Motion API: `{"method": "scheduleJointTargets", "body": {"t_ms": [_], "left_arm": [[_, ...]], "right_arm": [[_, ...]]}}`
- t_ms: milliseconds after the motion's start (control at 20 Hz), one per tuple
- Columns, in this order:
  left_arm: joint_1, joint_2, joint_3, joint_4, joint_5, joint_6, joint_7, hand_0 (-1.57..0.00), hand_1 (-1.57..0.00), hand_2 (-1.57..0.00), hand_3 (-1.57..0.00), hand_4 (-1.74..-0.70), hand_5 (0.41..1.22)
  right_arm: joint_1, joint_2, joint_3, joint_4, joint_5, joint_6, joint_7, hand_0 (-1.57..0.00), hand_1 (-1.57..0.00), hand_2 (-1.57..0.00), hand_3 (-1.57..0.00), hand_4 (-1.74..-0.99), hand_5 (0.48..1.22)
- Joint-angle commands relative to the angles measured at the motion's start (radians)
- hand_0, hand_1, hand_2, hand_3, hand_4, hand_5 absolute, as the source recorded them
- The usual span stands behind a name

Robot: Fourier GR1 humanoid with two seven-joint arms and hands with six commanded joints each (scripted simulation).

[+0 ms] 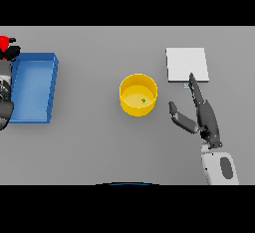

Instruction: Pick up the red beaker and tilt it to pour out 1 green nut into yellow bowl. Pick up the yellow bowl and place it on the metallic measuring scale.

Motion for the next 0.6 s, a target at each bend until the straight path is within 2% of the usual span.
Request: {"method": "scheduleJointTargets", "body": {"t_ms": [0, 100, 150, 200, 250, 300, 350, 400, 500, 550], "left_arm": [[-0.044, -0.02, 0.013, 0.095, 0.0, -0.008, -0.033, -1.57, -1.57, -1.57, -1.38, -1.74, 1.076], [-0.095, -0.038, 0.022, 0.237, -0.017, -0.072, -0.076, -1.57, -1.57, -1.57, -1.37, -1.73, 0.955], [-0.122, -0.054, 0.018, 0.299, -0.039, -0.103, -0.107, -1.57, -1.57, -1.57, -1.41, -1.66, 0.888], [-0.146, -0.063, 0.017, 0.359, -0.049, -0.134, -0.162, -1.57, -1.57, -1.57, -1.37, -1.49, 0.827], [-0.162, -0.072, -0.002, 0.402, -0.089, -0.168, -0.226, -1.57, -1.54, -1.49, -1.24, -1.31, 0.774], [-0.179, -0.083, -0.015, 0.446, -0.133, -0.2, -0.289, -1.5, -1.38, -1.31, -1.1, -1.15, 0.74], [-0.177, -0.074, -0.014, 0.463, -0.16, -0.249, -0.355, -1.25, -1.1, -1.05, -0.88, -1.03, 0.714], [-0.184, -0.076, -0.015, 0.495, -0.19, -0.279, -0.377, -1.0, -0.88, -0.84, -0.71, -0.93, 0.697], [-0.195, -0.072, -0.027, 0.525, -0.23, -0.317, -0.411, -0.64, -0.56, -0.54, -0.45, -0.82, 0.667], [-0.189, -0.086, -0.043, 0.526, -0.256, -0.301, -0.414, -0.51, -0.45, -0.43, -0.36, -0.78, 0.656]], "right_arm": [[-0.001, -0.003, 0.0, -0.004, -0.003, 0.005, 0.007, 0.0, 0.0, 0.0, 0.0, -1.17, 0.683], [-0.002, 0.004, 0.001, 0.001, 0.0, -0.001, 0.015, 0.0, 0.0, 0.0, 0.0, -1.168, 0.679], [-0.002, 0.003, 0.0, -0.001, -0.001, -0.001, 0.004, 0.0, 0.0, 0.0, 0.0, -1.165, 0.678], [-0.008, -0.006, -0.008, 0.004, 0.0, -0.003, 0.008, 0.0, 0.0, 0.0, 0.0, -1.165, 0.675], [0.002, -0.001, 0.001, -0.001, 0.008, -0.005, 0.004, 0.0, 0.0, 0.0, 0.0, -1.163, 0.671], [0.003, -0.003, 0.003, -0.007, 0.011, -0.004, 0.008, 0.0, 0.0, 0.0, 0.0, -1.159, 0.669], [0.014, -0.008, 0.003, -0.014, 0.01, 0.0, -0.005, 0.0, 0.0, 0.0, 0.0, -1.161, 0.669], [0.01, -0.014, -0.004, -0.018, 0.0, 0.003, -0.004, 0.0, 0.0, 0.0, 0.0, -1.162, 0.671], [0.008, -0.01, -0.002, -0.01, 0.004, 0.001, -0.007, 0.0, 0.0, 0.0, 0.0, -1.151, 0.677], [0.01, -0.015, -0.006, -0.015, -0.005, 0.007, -0.013, 0.0, 0.0, 0.0, 0.0, -1.147, 0.68]]}}
